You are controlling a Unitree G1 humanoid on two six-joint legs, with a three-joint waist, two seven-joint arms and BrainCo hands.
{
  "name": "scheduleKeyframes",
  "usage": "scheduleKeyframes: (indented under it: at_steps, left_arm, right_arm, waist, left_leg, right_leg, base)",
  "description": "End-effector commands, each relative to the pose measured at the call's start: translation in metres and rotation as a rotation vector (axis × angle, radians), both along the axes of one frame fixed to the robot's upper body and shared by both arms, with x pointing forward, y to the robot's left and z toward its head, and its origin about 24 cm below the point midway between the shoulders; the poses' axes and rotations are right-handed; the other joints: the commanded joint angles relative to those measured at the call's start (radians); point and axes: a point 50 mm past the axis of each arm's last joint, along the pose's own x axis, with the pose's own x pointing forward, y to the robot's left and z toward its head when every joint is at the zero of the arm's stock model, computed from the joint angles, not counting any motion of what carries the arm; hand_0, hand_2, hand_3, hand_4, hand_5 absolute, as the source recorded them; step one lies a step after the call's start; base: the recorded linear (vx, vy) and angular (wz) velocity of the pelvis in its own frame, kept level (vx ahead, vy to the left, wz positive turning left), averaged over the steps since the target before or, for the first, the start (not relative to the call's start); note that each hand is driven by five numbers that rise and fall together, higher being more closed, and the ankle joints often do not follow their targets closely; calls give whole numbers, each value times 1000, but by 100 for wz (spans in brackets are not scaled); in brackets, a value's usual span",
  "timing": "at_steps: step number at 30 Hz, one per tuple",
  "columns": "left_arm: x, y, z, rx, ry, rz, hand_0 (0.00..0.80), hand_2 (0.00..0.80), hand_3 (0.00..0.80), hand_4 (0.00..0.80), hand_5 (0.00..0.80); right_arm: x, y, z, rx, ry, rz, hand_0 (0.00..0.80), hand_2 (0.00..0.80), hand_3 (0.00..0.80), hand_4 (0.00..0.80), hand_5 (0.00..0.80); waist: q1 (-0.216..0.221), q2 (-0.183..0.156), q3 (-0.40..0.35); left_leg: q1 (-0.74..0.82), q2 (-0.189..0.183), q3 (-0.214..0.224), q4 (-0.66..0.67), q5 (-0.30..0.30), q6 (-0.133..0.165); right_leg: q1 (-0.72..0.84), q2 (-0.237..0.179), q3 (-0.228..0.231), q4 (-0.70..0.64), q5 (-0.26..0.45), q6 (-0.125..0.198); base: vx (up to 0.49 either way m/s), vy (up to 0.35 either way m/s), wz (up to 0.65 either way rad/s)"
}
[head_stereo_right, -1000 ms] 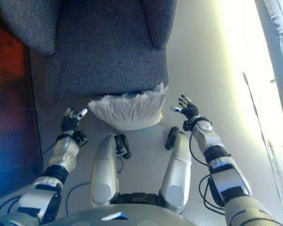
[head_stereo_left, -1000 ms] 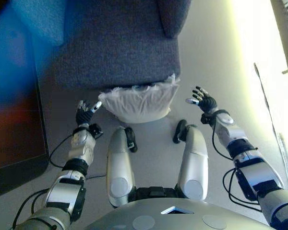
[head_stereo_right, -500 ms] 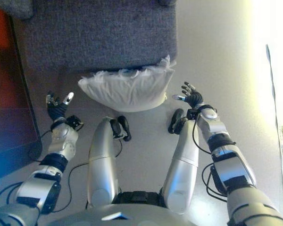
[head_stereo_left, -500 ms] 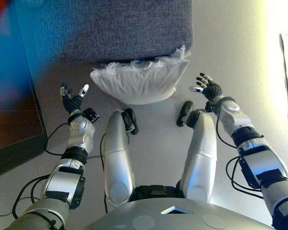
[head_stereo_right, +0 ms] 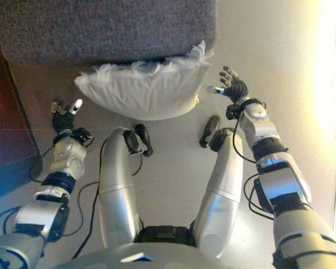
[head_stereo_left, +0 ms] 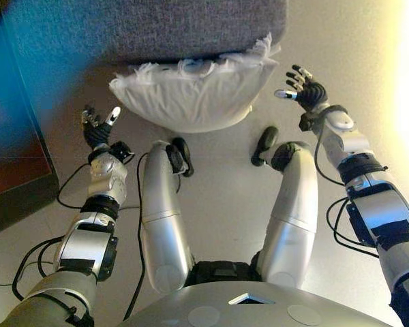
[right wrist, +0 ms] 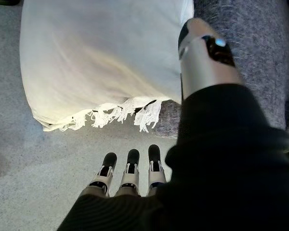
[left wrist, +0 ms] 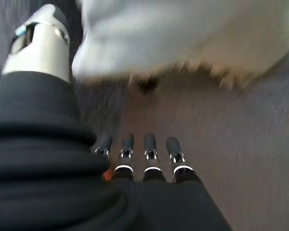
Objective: Pick up the cushion and take it to the sofa
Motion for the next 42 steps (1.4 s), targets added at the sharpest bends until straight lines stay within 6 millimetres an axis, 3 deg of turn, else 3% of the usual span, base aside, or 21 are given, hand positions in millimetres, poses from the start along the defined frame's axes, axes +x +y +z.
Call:
scheduleKeyframes:
  at_steps: [1,7,18,27,42]
  left_arm:
    - [17,-4,33,31,-86,-141,0,0,0,0,0]
    - [35,-14,59,30,-105,-203,0,0,0,0,0]
    - [46,-13,67,10,-41,-175,0,0,0,0,0]
    - [53,-7,82,10,-37,-131,0,0,0,0,0]
    - [60,-46,97,29,-140,-279,0,0,0,0,0]
  right_arm:
    - [9,-4,32,-8,-57,4,0,0,0,0,0]
    - [18,-4,53,9,-54,-16,0,0,0,0,0]
    - [26,-3,68,-34,0,-59,0,0,0,0,0]
    - [31,15,77,-105,39,39,0,0,0,0,0]
    - [33,50,77,-167,62,197,0,0,0,0,0]
  waist:
    - [0,29,-6]
    - [-4,42,10]
    - [-3,56,20]
    - [4,60,20]
    - [15,76,20]
  left_leg:
    - [-23,-8,-29,-87,38,-60]
    - [-54,-16,-27,-56,31,-54]
    - [-110,-24,-21,-1,15,-45]
    - [-159,-28,-27,34,6,-39]
    - [-189,-36,-15,19,24,-40]
  right_leg:
    - [38,-40,124,-8,-23,104]
    - [3,-48,135,16,-29,99]
    - [-57,-49,149,72,-57,79]
    - [-103,-46,154,107,-79,59]
    - [-129,-54,153,87,-59,57]
  base:
    - [0,0,0]
    - [5,6,3]
    - [12,0,3]
    - [6,-4,2]
    - [-1,5,0]
